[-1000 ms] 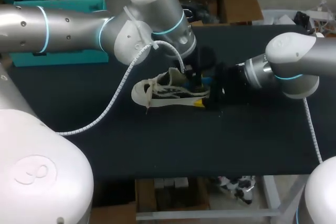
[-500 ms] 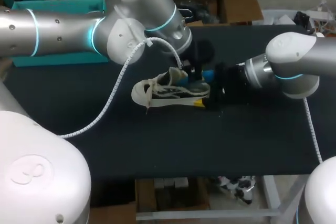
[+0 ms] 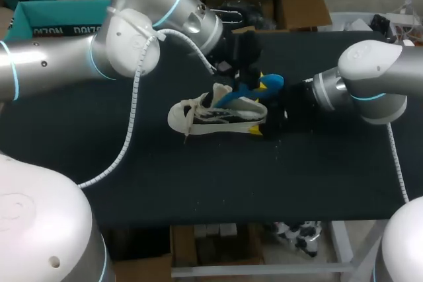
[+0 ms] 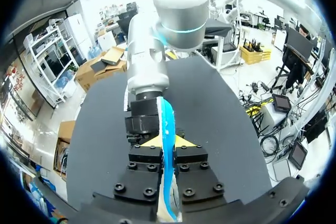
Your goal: Open the shoe tongue, take the insole out of the shoe, put the insole back into the shoe, and pack the shoe into the shoebox
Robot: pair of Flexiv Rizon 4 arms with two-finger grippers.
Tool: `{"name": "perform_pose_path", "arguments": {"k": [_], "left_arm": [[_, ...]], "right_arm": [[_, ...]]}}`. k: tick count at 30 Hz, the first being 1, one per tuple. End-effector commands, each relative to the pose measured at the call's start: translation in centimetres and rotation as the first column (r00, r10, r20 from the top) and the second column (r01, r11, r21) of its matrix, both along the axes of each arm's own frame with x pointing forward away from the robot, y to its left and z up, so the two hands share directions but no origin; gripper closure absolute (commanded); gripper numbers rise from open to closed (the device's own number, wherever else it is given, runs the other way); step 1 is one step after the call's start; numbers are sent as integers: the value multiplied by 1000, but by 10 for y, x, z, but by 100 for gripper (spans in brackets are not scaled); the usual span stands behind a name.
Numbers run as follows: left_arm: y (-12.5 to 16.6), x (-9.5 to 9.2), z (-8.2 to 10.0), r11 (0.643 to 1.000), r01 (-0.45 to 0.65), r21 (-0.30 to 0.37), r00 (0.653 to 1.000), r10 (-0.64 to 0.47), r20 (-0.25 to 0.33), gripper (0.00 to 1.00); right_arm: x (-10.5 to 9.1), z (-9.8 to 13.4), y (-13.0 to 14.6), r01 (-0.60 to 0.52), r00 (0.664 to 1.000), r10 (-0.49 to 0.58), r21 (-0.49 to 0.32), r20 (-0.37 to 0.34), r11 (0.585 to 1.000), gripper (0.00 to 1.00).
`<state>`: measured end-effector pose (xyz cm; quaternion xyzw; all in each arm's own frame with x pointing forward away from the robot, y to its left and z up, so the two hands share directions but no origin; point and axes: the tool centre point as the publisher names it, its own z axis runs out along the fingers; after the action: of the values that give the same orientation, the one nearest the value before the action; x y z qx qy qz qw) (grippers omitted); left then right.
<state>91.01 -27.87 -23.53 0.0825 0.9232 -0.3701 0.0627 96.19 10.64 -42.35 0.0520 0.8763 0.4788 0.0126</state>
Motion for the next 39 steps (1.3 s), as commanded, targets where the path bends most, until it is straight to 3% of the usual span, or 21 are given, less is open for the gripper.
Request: {"name": "perform_pose_path", "arguments": {"k": [1, 10, 17, 20, 27, 32, 36, 39], "left_arm": [[2, -2, 13, 992, 51, -112, 998, -54, -26, 100], [-4, -8, 66, 952, 114, -284, 992, -126, -22, 100], [8, -10, 113, 883, 153, -443, 982, -187, -35, 100], [17, -9, 131, 876, 148, -458, 977, -202, -70, 100], [17, -9, 131, 876, 148, -458, 977, -202, -70, 100], [17, -9, 131, 876, 148, -458, 977, -202, -70, 100], [49, 2, 135, 838, -23, -545, 1000, 10, -27, 100], [72, 6, 139, 770, -111, -629, 990, 139, -4, 100]], "right_arm": [[-10, 13, -15, 19, 1000, -20, -33, -3, 999, 0], [-17, 44, -55, 51, 999, -52, -150, -4, 987, 0], [-13, 63, -70, 46, 999, -42, -196, 24, 979, 0], [-10, 68, -71, 36, 999, -32, -215, 22, 976, 0], [-8, 88, -77, 13, 1000, -8, -297, 18, 955, 0], [4, 101, -80, -14, 1000, 16, -347, 4, 938, 0], [14, 110, -79, -39, 999, 46, -373, 9, 927, 0], [24, 113, -75, -69, 997, 74, -397, -4, 915, 0]]}}
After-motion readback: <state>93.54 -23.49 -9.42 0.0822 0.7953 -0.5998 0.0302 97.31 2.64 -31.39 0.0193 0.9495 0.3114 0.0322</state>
